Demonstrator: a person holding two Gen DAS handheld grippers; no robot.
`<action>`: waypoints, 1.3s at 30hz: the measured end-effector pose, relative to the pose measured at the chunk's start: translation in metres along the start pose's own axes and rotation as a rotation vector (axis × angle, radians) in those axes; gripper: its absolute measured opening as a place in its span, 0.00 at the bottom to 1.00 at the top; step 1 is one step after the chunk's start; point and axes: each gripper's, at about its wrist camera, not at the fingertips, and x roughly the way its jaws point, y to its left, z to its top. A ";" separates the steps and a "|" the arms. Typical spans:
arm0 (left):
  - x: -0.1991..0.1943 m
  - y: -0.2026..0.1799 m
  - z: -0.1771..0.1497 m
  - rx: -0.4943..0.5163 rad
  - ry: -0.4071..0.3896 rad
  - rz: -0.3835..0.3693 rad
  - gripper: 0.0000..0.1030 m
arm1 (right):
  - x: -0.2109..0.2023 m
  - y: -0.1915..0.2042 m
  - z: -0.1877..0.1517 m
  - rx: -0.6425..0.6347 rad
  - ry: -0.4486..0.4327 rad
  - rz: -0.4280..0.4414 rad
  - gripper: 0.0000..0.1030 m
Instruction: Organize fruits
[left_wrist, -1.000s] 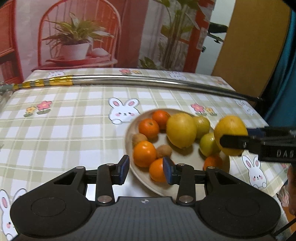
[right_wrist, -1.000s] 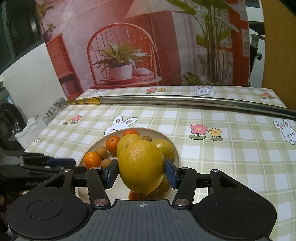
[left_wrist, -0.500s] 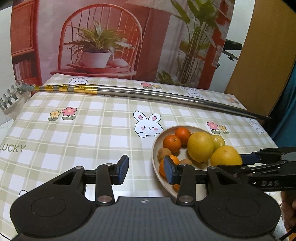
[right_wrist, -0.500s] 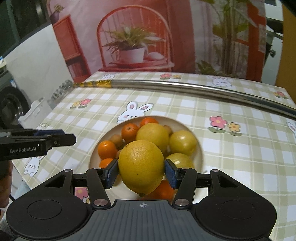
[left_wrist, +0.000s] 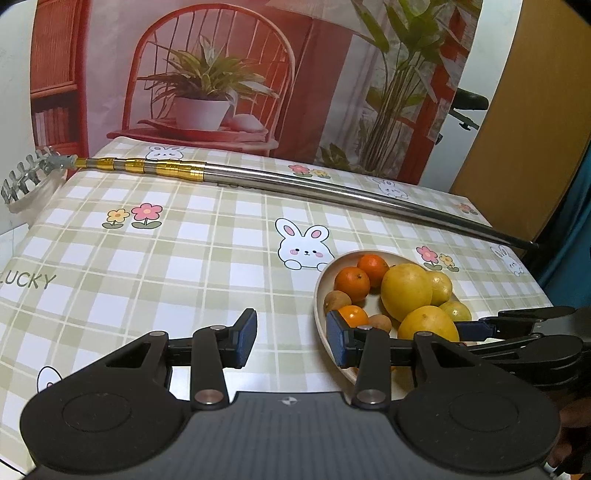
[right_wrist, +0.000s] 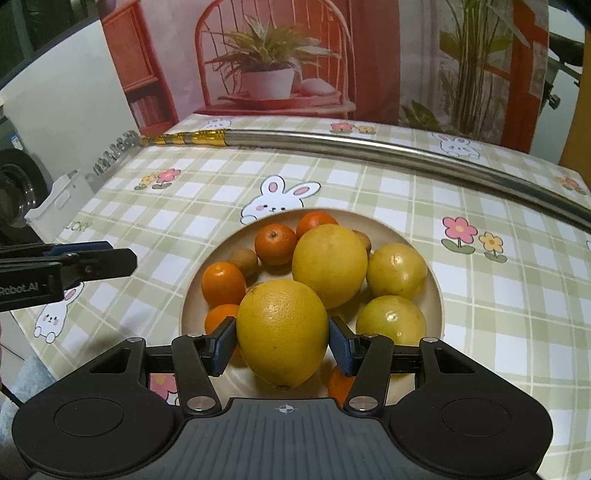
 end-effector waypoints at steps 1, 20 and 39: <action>0.000 0.000 0.000 0.000 0.002 0.000 0.42 | 0.001 -0.001 0.000 0.005 0.004 -0.002 0.48; 0.005 -0.004 -0.001 0.022 0.025 0.004 0.42 | 0.004 -0.008 -0.003 0.030 0.017 0.014 0.49; -0.004 -0.013 0.002 0.046 0.011 -0.002 0.46 | -0.048 -0.025 0.007 0.045 -0.108 -0.045 0.99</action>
